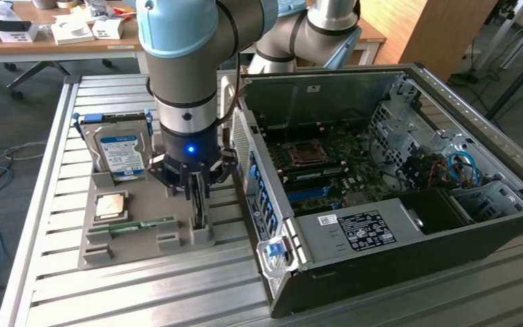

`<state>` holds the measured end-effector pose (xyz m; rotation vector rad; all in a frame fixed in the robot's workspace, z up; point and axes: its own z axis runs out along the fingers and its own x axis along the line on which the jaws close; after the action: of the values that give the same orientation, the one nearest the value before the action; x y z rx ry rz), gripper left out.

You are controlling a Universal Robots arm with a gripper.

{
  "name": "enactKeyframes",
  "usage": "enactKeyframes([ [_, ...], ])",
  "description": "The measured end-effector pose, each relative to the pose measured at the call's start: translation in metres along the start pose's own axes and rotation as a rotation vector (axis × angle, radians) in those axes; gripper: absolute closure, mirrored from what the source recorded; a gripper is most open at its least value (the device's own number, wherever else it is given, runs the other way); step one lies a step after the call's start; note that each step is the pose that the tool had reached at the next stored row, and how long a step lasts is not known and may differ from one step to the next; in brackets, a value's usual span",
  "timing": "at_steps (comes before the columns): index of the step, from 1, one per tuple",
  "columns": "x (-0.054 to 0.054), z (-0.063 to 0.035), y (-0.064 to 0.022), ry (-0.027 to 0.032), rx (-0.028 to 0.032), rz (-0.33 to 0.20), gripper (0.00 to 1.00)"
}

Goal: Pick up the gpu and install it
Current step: 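Pick up the gpu and move the gpu toward the slot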

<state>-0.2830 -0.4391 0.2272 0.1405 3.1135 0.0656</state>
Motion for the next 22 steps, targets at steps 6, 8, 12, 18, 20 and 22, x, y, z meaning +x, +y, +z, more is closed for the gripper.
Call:
enactKeyframes([
  [6, 0.0000, -0.0001, 0.0001, -0.0002, -0.0002, 0.000, 0.61],
  [8, -0.0001, -0.0006, 0.0002, 0.0000, 0.0000, 0.000, 0.61],
  [12, 0.0000, -0.0016, 0.0004, -0.0002, -0.0002, 0.000, 0.61],
  [18, 0.0001, -0.0017, 0.0018, 0.0000, -0.0001, 0.000, 0.61],
  [20, 0.0001, -0.0016, 0.0019, -0.0001, -0.0002, 0.000, 0.61],
  [22, 0.0001, -0.0016, 0.0025, -0.0001, -0.0002, 0.000, 0.61],
])
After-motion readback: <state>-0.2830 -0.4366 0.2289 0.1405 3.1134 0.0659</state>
